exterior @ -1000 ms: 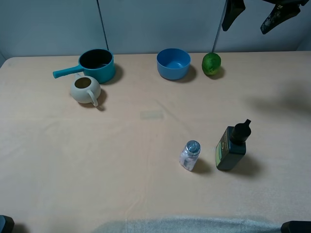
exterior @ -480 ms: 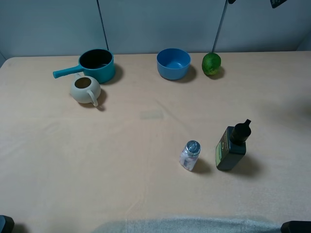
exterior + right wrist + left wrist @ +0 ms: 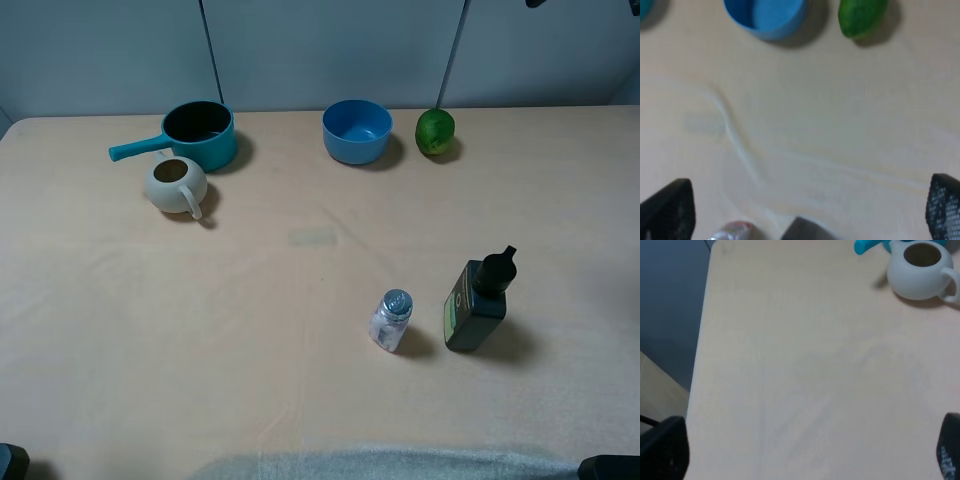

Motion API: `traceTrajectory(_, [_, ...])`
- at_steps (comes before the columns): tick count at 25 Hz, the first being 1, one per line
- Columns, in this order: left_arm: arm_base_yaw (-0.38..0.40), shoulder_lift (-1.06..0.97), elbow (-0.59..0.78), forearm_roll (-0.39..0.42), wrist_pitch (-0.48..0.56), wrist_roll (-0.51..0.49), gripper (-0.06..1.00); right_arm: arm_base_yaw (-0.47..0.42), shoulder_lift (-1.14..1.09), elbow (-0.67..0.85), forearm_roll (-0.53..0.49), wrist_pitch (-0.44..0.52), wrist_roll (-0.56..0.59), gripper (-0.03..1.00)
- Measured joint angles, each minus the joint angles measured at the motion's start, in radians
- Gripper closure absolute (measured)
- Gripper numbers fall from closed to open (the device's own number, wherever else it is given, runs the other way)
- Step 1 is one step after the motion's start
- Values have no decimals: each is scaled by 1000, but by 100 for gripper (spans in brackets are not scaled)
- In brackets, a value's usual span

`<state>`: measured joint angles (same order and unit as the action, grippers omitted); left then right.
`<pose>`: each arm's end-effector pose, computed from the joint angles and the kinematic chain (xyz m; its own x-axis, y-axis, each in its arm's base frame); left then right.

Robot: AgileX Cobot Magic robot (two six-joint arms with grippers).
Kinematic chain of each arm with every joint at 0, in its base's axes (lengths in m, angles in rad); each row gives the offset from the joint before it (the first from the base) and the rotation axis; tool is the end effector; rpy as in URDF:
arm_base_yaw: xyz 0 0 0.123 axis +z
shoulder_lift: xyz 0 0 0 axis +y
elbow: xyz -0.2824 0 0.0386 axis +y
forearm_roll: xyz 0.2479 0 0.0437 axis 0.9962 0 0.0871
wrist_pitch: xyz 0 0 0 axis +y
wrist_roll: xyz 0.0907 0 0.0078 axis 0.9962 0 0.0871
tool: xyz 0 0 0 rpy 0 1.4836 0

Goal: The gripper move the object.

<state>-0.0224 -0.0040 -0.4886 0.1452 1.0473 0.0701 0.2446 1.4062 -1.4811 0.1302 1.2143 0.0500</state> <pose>-0.0038 0.0115 0.2758 -0.4547 0.1517 -0.8776 -0.0253 0.9828 0.1830 0.2696 0.0787 0.3916 -0.8661 -0.1184 -0.4857 -0.2174 0.9641 0.1526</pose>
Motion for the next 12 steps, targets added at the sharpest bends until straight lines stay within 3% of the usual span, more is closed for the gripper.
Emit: traceTrajectory(12, [0,0,0,0,0,0,-5,0,-361,284,-69,2,3,28])
